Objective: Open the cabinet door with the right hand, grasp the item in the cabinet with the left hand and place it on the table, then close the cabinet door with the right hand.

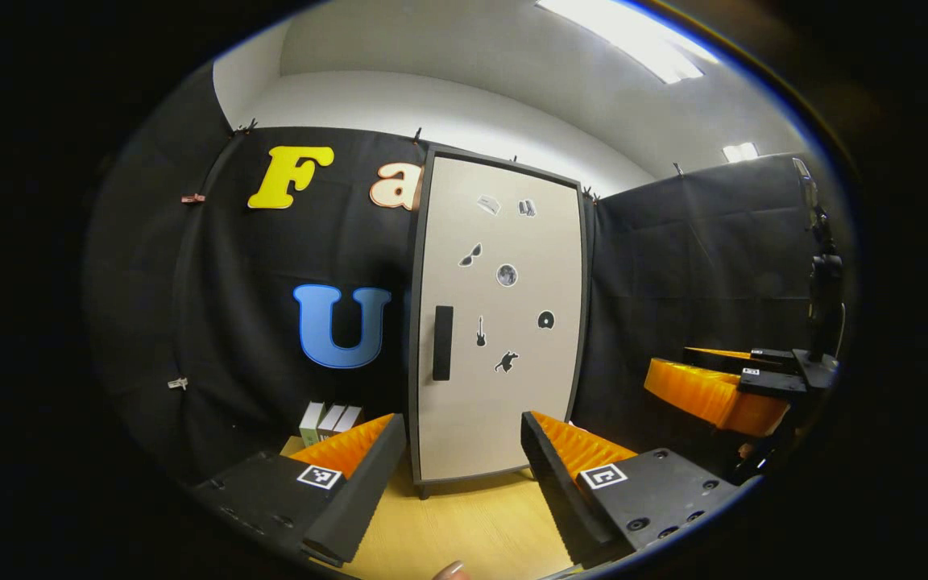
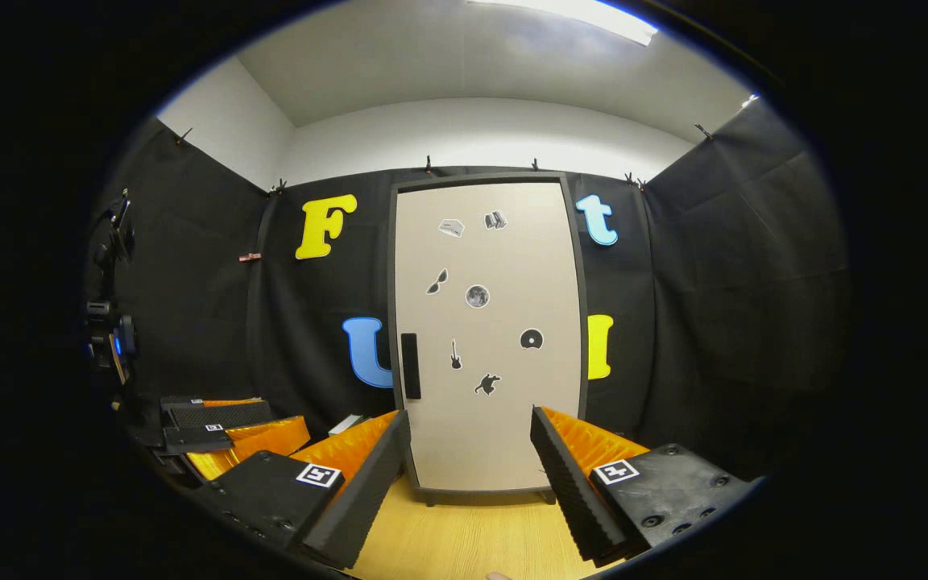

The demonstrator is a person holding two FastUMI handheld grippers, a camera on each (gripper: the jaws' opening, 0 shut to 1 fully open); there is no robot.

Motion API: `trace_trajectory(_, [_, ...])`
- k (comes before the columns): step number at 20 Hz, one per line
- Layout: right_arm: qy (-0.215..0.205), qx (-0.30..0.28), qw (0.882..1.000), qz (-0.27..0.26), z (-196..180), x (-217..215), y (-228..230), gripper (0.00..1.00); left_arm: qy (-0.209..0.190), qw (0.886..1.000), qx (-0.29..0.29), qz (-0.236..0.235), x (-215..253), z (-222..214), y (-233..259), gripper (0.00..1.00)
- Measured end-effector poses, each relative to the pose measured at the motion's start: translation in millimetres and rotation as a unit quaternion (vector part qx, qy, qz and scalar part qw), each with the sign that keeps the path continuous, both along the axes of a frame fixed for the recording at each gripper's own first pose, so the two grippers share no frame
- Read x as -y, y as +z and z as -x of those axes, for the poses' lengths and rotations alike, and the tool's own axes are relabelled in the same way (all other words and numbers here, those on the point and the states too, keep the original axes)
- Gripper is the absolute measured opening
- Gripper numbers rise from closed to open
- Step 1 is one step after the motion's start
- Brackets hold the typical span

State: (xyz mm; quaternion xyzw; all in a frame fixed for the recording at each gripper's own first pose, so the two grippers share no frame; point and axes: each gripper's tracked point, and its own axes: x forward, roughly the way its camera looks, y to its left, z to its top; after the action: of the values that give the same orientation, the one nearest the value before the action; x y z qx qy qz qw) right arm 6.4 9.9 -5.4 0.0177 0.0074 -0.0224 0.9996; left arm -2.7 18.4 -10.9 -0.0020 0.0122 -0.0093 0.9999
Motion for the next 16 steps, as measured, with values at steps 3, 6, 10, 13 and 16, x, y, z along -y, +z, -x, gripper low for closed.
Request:
trace_trajectory(3, [-0.005,0.002,1.000,-0.001,-0.5,-6.2,-1.5,0.98,-0.002,1.000,-0.003,-0.004,-7.6,6.9,-0.9,0.92])
trace_trajectory(6, [-0.003,0.000,1.000,-0.003,-4.6,-13.3,-4.3,0.98,-0.002,1.000,-0.004,-0.010,-14.2,12.7,-1.9,0.92])
trace_trajectory(10, [0.003,0.006,1.000,-0.004,-17.6,-20.9,-2.5,0.98,0.004,1.000,-0.008,-0.006,-22.2,15.6,-4.1,0.92])
trace_trajectory(13, [0.013,0.004,1.000,-0.004,-40.9,-25.3,-7.9,0.98,0.021,1.000,-0.008,-0.004,-31.1,12.9,-4.7,0.92])
trace_trajectory(16, [0.031,-0.005,0.999,-0.010,-71.8,-31.7,-17.3,0.98,0.052,0.999,-0.007,0.005,-43.6,9.7,-7.1,0.92])
